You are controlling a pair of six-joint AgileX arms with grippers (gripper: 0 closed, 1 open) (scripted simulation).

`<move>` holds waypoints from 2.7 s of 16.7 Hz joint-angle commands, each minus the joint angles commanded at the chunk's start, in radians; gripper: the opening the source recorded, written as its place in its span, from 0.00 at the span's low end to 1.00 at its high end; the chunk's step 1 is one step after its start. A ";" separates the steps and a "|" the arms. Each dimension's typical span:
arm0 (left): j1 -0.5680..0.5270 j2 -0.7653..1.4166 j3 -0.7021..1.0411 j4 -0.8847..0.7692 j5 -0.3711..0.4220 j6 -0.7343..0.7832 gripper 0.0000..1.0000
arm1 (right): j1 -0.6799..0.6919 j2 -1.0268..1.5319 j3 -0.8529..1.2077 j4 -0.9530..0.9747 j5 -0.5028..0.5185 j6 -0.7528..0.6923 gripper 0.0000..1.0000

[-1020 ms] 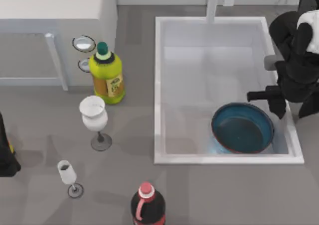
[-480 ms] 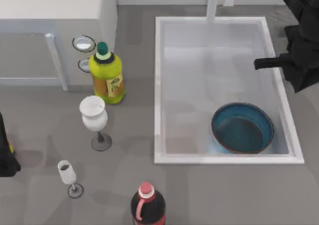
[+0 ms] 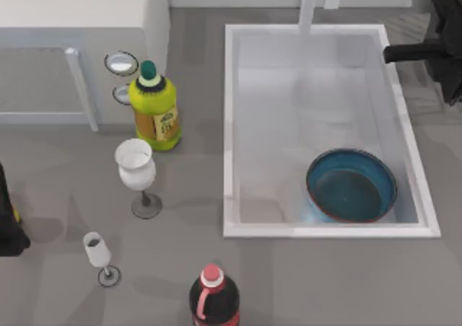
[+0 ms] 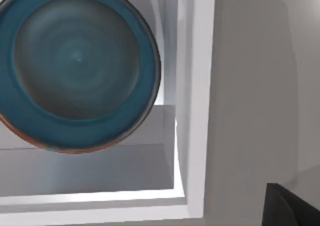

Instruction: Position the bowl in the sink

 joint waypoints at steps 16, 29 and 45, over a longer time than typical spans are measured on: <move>0.000 0.000 0.000 0.000 0.000 0.000 1.00 | 0.688 -0.271 -0.491 0.199 -0.200 -0.046 0.00; 0.000 0.000 0.000 0.000 0.000 0.000 1.00 | 1.059 -0.591 -0.837 1.158 -0.110 -0.096 0.00; 0.000 0.000 0.000 0.000 0.000 0.000 1.00 | 0.469 -0.443 -1.133 2.213 0.536 -0.199 0.00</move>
